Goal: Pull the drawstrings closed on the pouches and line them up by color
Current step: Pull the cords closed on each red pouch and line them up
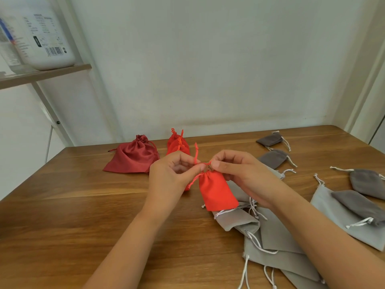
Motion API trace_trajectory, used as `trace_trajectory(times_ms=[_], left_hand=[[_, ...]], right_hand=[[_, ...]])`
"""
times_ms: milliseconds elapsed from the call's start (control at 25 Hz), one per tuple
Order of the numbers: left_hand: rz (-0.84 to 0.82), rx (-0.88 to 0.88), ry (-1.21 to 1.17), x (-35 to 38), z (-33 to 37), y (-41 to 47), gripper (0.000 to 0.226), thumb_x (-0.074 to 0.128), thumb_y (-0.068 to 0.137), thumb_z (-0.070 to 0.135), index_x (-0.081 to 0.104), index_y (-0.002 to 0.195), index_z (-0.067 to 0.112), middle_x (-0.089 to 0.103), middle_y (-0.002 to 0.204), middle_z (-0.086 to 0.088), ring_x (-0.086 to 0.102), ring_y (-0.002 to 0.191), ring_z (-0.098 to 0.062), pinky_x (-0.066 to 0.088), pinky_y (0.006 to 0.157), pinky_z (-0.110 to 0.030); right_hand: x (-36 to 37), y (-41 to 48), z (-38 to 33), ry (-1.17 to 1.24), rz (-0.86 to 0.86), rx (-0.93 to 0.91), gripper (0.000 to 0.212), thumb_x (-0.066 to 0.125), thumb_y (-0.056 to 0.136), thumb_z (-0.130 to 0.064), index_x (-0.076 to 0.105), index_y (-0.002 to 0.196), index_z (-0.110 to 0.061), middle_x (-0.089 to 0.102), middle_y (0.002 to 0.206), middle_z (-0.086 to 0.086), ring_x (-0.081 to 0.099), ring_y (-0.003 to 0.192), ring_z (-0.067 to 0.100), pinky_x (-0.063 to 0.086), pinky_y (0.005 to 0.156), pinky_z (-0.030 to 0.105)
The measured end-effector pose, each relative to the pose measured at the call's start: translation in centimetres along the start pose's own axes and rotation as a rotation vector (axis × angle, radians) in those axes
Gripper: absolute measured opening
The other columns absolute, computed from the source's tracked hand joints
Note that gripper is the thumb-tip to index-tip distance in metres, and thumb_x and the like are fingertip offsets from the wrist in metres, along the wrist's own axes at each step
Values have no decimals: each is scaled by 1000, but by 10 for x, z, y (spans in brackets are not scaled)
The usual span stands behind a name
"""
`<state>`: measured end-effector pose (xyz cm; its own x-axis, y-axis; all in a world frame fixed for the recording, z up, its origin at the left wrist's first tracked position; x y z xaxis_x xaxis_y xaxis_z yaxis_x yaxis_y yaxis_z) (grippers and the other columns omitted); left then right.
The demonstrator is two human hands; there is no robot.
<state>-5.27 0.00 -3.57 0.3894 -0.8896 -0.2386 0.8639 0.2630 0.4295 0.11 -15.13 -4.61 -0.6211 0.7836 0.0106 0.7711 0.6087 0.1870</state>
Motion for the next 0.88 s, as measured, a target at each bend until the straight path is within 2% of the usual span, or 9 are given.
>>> trace_trajectory(times_ms=[120,200,280,360,480,560,680,880], left_hand=[[95,78,85,-1,4,-4,13,78,76,13,67,73,20,67,57,-1,63,53,-21,51,56,-30],[143,82,55,-3,1,-3,14,76,77,10,66,73,19,64,54,-6,59,47,-23,50,53,-34],[134,92,24,-2,1,-3,14,76,77,10,66,73,19,63,54,-7,55,45,-13,46,50,-32],[78,107,-4,3,3,-5,15,76,76,10,66,72,21,64,56,-5,54,47,-6,45,49,-24],[57,111,1,6,3,-7,15,78,75,13,68,71,23,64,57,-2,54,50,-10,44,49,-27],[62,114,7,5,2,-6,13,79,74,15,69,72,24,64,58,0,54,52,-10,46,51,-29],[45,113,-6,6,2,-6,12,78,74,13,70,72,22,67,60,6,58,53,-7,48,53,-25],[16,93,-79,9,3,-6,11,77,74,14,73,70,24,72,70,4,64,62,-20,50,60,-37]], right_hand=[[4,0,-1,51,-36,-18,18,60,87,-22,63,84,-5,64,76,0,45,66,10,34,63,24],[6,0,1,74,-61,-24,19,57,89,-22,62,86,-4,68,78,6,50,66,13,37,64,23],[6,1,3,72,-33,-9,16,66,84,-19,60,90,-7,68,76,10,55,64,15,39,65,26],[7,1,4,21,-12,6,27,71,75,-18,60,98,-10,68,71,7,57,61,11,42,63,23],[9,0,0,-55,-8,-47,34,72,72,-13,68,105,-18,70,69,6,59,59,8,46,63,16],[8,0,-3,-64,18,-96,29,72,71,-7,71,99,-13,72,72,4,61,61,9,50,63,16],[4,-1,-4,-124,79,-120,20,73,73,2,74,89,-10,73,71,0,63,62,6,50,60,16],[-3,-2,-7,-217,155,-141,9,73,77,-4,74,85,-7,70,71,2,59,61,6,48,60,16]])
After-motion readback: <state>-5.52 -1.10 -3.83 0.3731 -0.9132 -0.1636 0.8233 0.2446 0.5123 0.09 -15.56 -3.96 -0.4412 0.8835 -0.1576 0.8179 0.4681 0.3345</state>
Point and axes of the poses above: each hand's wrist, its own y-axis towards the middle knuckle, its own x-axis out of the palm, z = x × y, the point moved 4 cm from there along y, towards the middle knuckle
